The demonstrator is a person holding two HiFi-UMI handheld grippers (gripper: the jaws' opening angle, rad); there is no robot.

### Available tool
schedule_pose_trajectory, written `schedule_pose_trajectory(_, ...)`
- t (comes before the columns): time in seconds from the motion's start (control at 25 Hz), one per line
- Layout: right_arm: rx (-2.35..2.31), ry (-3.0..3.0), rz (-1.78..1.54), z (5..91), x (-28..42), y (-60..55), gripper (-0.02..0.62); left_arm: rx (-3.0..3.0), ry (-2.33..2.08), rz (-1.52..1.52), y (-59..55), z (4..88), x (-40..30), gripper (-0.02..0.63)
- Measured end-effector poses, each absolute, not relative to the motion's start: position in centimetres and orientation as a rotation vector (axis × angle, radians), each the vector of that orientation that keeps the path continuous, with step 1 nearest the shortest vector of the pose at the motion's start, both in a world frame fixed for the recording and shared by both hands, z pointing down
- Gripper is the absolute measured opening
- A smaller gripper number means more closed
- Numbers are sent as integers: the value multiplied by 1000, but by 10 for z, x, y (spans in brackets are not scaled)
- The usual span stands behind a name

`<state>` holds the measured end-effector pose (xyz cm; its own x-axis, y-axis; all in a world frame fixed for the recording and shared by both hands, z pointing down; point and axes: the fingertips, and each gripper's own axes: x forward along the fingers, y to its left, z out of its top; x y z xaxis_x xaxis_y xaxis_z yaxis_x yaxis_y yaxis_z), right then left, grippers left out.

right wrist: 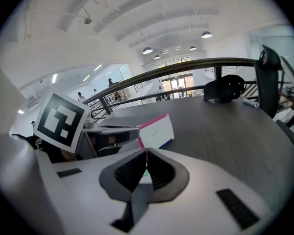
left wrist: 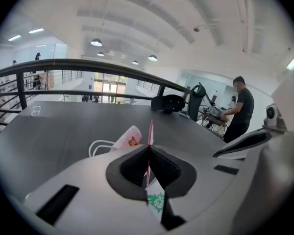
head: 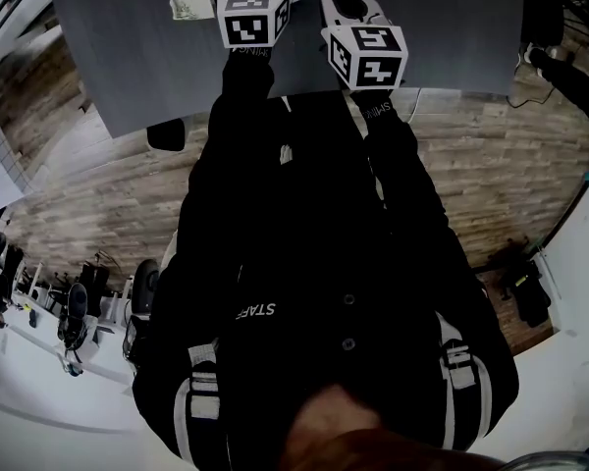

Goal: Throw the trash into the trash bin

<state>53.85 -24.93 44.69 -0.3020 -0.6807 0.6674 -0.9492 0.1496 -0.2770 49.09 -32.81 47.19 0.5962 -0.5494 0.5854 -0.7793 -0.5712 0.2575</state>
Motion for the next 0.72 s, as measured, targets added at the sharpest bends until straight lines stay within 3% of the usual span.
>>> schedule_pose_trajectory(0.72,1471,-2211,884,401,500,-234,15,2334,-1353,261,-303,348,416,6)
